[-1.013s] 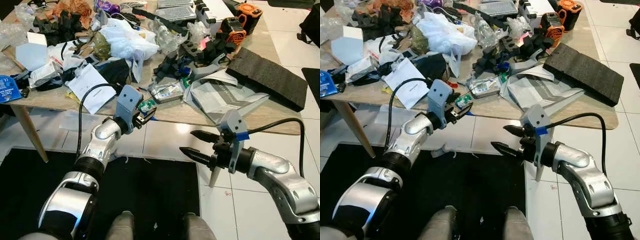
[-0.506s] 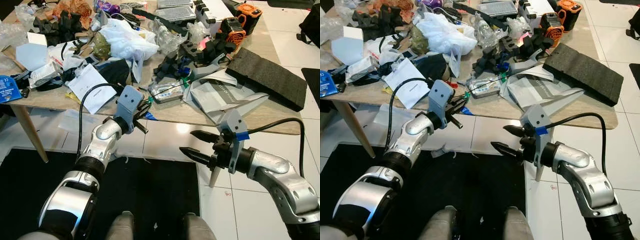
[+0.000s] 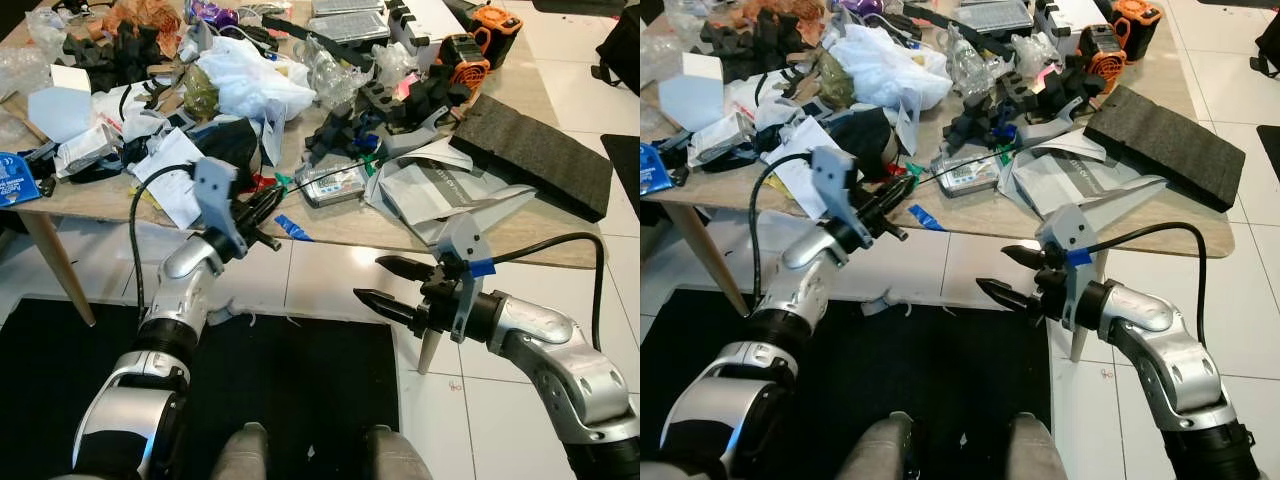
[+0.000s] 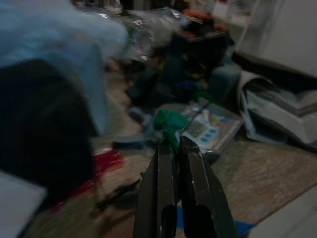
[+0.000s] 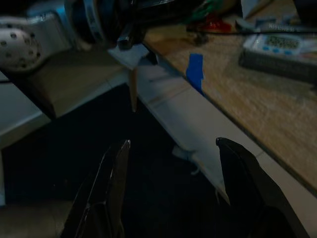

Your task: Picking trash to rubbish bin

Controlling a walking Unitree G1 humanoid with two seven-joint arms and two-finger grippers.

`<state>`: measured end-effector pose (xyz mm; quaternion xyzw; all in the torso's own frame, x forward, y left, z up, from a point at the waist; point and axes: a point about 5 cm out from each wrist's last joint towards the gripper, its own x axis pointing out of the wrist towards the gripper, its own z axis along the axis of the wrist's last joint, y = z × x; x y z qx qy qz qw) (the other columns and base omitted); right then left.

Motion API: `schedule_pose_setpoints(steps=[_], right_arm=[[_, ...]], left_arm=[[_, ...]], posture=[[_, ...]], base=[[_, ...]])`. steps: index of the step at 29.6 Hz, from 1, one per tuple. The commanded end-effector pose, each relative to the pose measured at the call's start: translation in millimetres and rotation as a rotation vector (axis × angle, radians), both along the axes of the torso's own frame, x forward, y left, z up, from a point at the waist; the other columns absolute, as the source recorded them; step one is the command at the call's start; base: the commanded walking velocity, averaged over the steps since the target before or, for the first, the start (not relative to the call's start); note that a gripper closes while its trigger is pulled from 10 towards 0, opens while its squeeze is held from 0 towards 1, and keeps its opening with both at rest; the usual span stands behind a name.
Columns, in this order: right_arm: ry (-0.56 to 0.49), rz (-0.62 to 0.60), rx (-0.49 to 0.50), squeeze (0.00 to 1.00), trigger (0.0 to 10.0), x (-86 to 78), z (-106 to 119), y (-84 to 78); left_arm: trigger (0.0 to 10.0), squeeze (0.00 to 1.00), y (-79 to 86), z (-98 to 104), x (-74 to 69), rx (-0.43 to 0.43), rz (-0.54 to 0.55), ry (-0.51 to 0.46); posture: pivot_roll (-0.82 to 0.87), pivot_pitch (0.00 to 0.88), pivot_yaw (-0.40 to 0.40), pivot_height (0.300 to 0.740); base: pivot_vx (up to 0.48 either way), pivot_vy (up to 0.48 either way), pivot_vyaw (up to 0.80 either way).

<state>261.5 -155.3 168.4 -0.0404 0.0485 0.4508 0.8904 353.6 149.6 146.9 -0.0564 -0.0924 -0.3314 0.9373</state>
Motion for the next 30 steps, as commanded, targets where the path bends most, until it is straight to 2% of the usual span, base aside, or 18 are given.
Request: schedule_pose_setpoints(steps=[1,3,4,6,7,8,11,14,16,17,19,20,21,23,30], right_arm=[[0.006,0.017,0.019,0.00,10.0,-1.8,-1.4,4.2],[-0.010,-0.005,0.080,0.00,10.0,3.9,1.0,10.4],[-0.010,-0.005,0.080,0.00,10.0,3.9,1.0,10.4],[-0.029,-0.045,0.150,0.00,10.0,10.5,5.2,15.4],[-0.029,-0.045,0.150,0.00,10.0,10.5,5.2,15.4],[-0.038,-0.055,0.187,0.00,10.0,12.7,7.6,18.4],[-0.045,-0.063,0.207,0.00,10.0,14.7,9.3,20.6],[-0.053,-0.071,0.236,0.00,10.0,18.8,11.2,25.4],[-0.053,-0.071,0.236,0.00,10.0,18.8,11.2,25.4],[-0.040,-0.108,0.282,0.00,10.0,19.9,6.5,26.2],[-0.031,-0.133,0.305,0.00,10.0,20.2,3.1,25.7],[-0.033,-0.216,0.329,0.00,10.0,23.0,-0.6,20.8],[-0.033,-0.216,0.329,0.00,10.0,23.0,-0.6,20.8],[-0.050,-0.368,0.360,0.00,10.0,26.3,-4.8,11.4],[-0.048,-0.408,0.347,0.00,10.0,26.9,-6.6,8.0]], left_arm=[[10.0,0.00,8.6,-4.1,-4.9,-0.005,0.012,-0.001],[10.0,0.00,20.9,-5.8,-18.4,-0.020,0.047,-0.043],[10.0,0.00,20.9,-5.8,-18.4,-0.020,0.047,-0.043],[10.0,0.00,26.5,-7.9,-31.0,-0.033,0.083,-0.065],[10.0,0.00,26.5,-7.9,-31.0,-0.033,0.083,-0.065],[10.0,0.00,27.6,-9.5,-37.5,-0.049,0.109,-0.068],[10.0,0.00,27.7,-10.6,-43.1,-0.061,0.124,-0.070],[10.0,0.00,18.3,-13.3,-61.5,-0.118,0.155,-0.078],[10.0,0.00,18.3,-13.3,-61.5,-0.118,0.155,-0.078],[10.0,0.00,9.2,-18.7,-69.6,-0.158,0.191,-0.065],[10.0,0.00,6.0,-21.3,-72.0,-0.170,0.210,-0.060],[10.0,0.00,3.7,-24.3,-75.6,-0.180,0.239,-0.051],[10.0,0.00,3.7,-24.3,-75.6,-0.180,0.239,-0.051],[10.0,0.00,5.7,-26.3,-79.5,-0.200,0.314,-0.033],[10.0,0.00,7.7,-26.2,-81.5,-0.205,0.353,-0.012]], posture=[[-0.05,0.157,0.040,0.740],[-0.04,0.151,0.027,0.740],[-0.04,0.151,0.027,0.740],[-0.02,0.147,0.019,0.740],[-0.02,0.147,0.019,0.740],[-0.01,0.147,0.011,0.740],[0.00,0.145,0.006,0.740],[0.01,0.144,-0.003,0.740],[0.01,0.144,-0.003,0.740],[0.00,0.140,-0.010,0.740],[0.00,0.141,-0.011,0.740],[0.00,0.142,-0.012,0.740],[0.00,0.142,-0.012,0.740],[-0.01,0.143,-0.013,0.740],[-0.02,0.148,-0.016,0.740]], base=[[0.000,0.000,0.00],[0.000,0.000,0.00],[0.000,0.000,0.00],[0.000,0.000,0.00],[0.000,0.000,0.00],[0.000,0.000,0.00],[0.000,0.000,0.00],[0.000,0.000,0.00],[0.000,0.000,0.00],[0.000,0.000,0.00],[0.000,0.000,0.00],[0.000,0.000,0.00],[0.000,0.000,0.00],[0.000,0.000,0.00],[0.000,0.000,0.00]])
